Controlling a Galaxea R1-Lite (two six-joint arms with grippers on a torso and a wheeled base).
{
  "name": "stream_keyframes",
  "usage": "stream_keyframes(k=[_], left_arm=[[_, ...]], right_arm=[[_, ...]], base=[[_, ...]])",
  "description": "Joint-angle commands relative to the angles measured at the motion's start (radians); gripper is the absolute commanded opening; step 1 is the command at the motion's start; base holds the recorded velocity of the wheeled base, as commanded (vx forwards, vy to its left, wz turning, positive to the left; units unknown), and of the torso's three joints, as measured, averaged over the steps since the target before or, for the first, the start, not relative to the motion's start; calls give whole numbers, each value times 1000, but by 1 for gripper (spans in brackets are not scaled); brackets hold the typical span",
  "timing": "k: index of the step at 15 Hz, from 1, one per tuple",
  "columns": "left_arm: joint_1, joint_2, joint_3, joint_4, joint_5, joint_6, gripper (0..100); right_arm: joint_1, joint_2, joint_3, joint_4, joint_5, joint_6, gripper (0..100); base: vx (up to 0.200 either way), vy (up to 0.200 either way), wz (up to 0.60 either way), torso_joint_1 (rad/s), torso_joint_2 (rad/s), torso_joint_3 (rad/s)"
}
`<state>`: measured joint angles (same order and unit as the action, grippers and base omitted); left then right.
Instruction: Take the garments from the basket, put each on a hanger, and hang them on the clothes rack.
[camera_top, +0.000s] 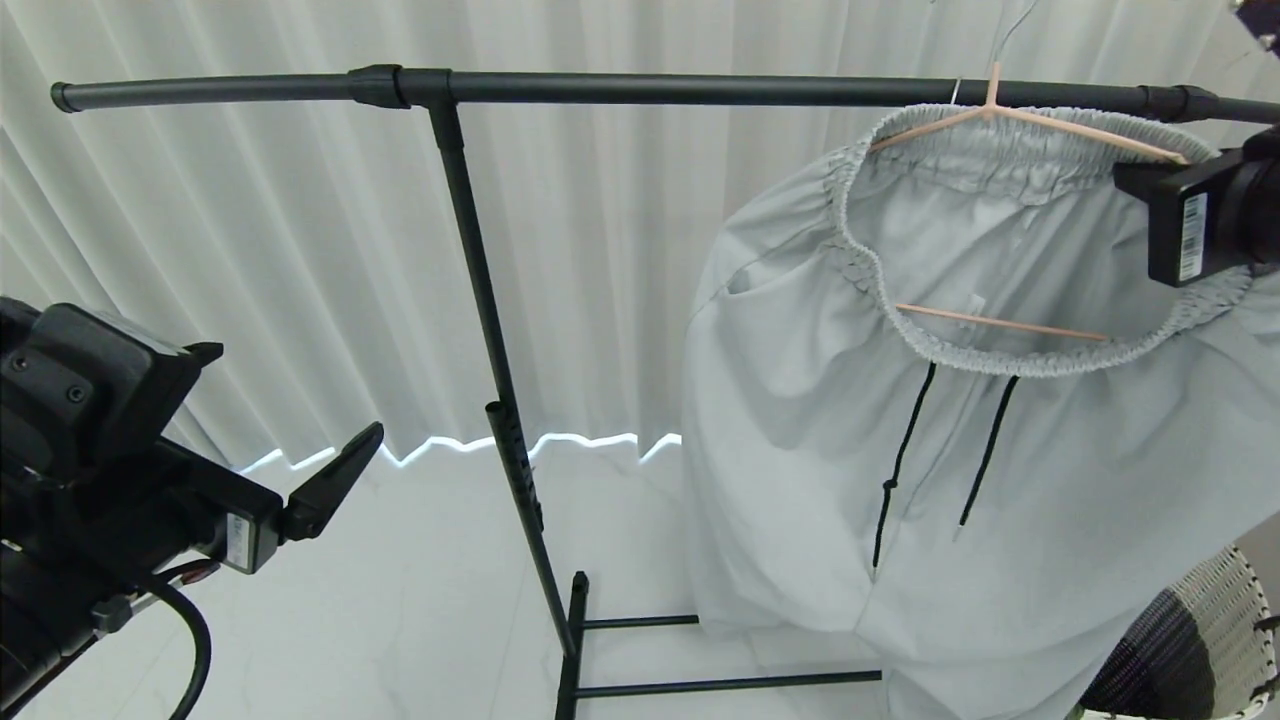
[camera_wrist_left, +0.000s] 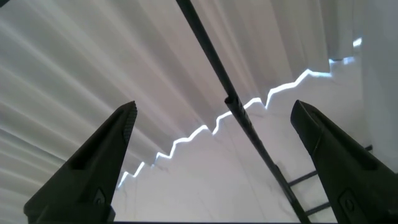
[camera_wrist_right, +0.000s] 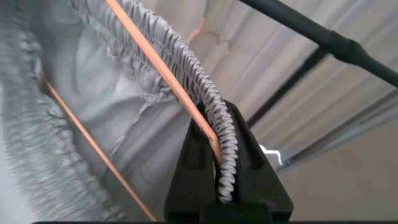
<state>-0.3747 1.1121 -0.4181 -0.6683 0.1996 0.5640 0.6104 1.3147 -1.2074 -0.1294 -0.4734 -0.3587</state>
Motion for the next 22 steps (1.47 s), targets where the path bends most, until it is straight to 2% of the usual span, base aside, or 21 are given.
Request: stream_keyframes(k=[1, 8, 13, 16, 22], left_arm=[[-4, -2, 1, -1, 0, 0, 100], [-24, -2, 1, -1, -3, 4, 100], [-24, -6, -1, -1, -3, 5, 100], [-24, -9, -1, -1, -3, 7, 100], [-32, -8, -1, -1, -3, 19, 100]], right_arm=[[8, 32, -12, -1, -1, 0, 0], [8, 173, -142, -3, -1, 3, 0], [-15, 291, -185, -49, -5, 30, 0], [-28, 319, -196, -53, -34, 40, 0], [-31, 345, -218, -52, -37, 41, 0]], base=[[200, 0, 0, 2, 2, -2], [0, 0, 0, 0, 0, 0], [0, 0, 0, 0, 0, 0], [0, 0, 0, 0, 0, 0], [0, 0, 0, 0, 0, 0]])
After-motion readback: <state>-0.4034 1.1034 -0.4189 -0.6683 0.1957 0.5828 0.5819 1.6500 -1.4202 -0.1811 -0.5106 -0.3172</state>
